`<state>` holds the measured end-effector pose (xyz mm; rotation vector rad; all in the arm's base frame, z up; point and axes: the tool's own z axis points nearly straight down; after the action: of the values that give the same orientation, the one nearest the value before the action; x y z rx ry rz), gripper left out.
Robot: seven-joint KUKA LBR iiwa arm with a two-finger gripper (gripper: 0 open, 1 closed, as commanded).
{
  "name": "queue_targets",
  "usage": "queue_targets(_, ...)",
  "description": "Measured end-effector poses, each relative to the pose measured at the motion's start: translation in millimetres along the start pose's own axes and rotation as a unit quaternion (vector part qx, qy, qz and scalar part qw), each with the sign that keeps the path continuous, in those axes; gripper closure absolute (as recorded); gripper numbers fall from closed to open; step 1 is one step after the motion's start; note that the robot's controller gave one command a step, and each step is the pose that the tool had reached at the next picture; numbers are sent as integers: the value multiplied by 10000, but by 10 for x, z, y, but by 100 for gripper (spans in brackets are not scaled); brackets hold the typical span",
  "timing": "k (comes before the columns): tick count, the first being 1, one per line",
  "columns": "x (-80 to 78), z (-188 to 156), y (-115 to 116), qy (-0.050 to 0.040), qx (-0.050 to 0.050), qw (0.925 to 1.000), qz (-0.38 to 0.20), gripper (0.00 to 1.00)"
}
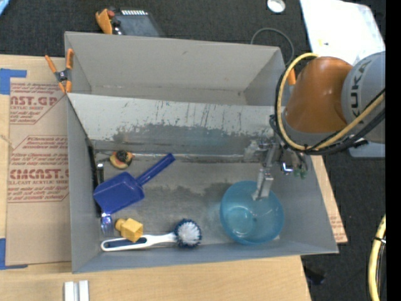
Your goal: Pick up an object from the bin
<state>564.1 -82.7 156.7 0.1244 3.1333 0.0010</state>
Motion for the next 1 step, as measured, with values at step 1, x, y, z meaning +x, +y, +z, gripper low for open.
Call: queue_targets(1,391,-35,-30,-44,-4,9973,733,0)
